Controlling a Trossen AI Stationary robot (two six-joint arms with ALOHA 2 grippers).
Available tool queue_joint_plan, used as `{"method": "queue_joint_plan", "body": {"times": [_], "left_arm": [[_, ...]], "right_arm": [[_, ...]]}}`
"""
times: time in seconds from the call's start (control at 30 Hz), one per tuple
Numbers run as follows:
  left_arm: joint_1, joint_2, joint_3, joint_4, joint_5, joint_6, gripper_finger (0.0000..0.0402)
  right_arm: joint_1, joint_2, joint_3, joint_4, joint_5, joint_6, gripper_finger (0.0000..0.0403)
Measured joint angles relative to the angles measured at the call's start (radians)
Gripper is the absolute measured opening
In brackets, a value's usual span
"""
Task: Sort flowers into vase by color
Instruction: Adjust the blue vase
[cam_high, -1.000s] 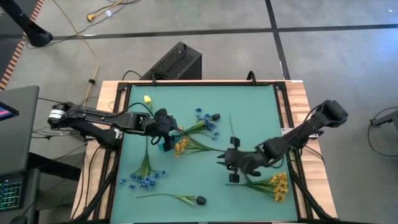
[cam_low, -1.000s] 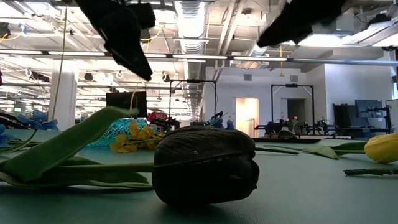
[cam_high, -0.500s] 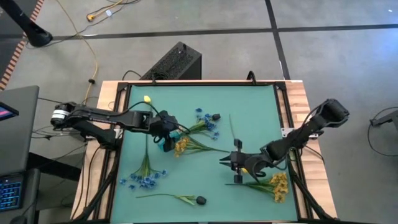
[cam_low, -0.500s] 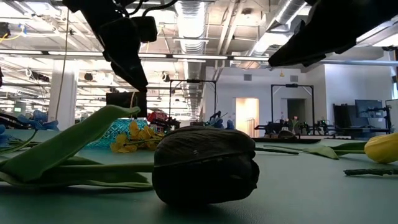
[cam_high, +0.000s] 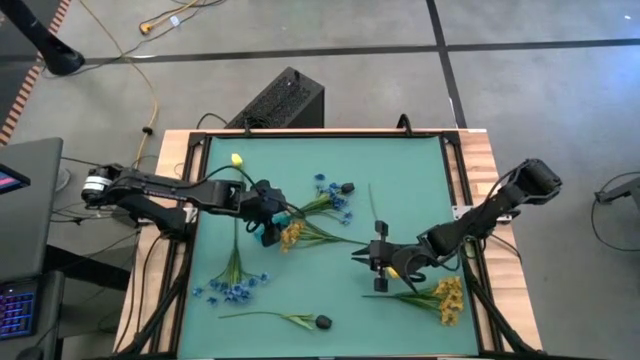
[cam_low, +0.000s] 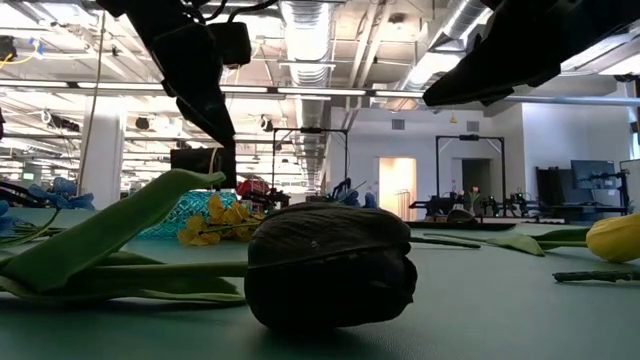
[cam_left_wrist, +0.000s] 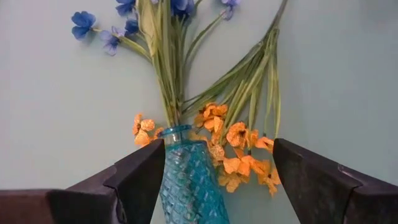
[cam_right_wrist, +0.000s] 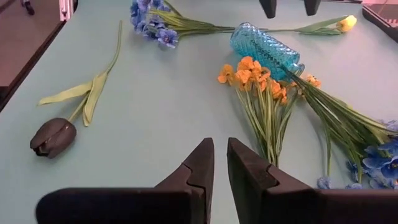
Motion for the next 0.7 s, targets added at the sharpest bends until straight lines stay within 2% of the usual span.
{"method": "queue_joint_plan", "body": {"times": [0.47, 0.7], "left_arm": [[-0.024, 0.0, -0.001, 0.0, -0.026, 0.0, 0.0286], [-0.024, -0.001, -0.068, 0.02, -0.024, -0.004, 0.0286]], "right_arm": [[0.001, 0.0, 0.0, 0.019, -0.032, 0.003, 0.0072], [0.001, 0.0, 0.0, 0.019, -0.051, 0.003, 0.0072]]}}
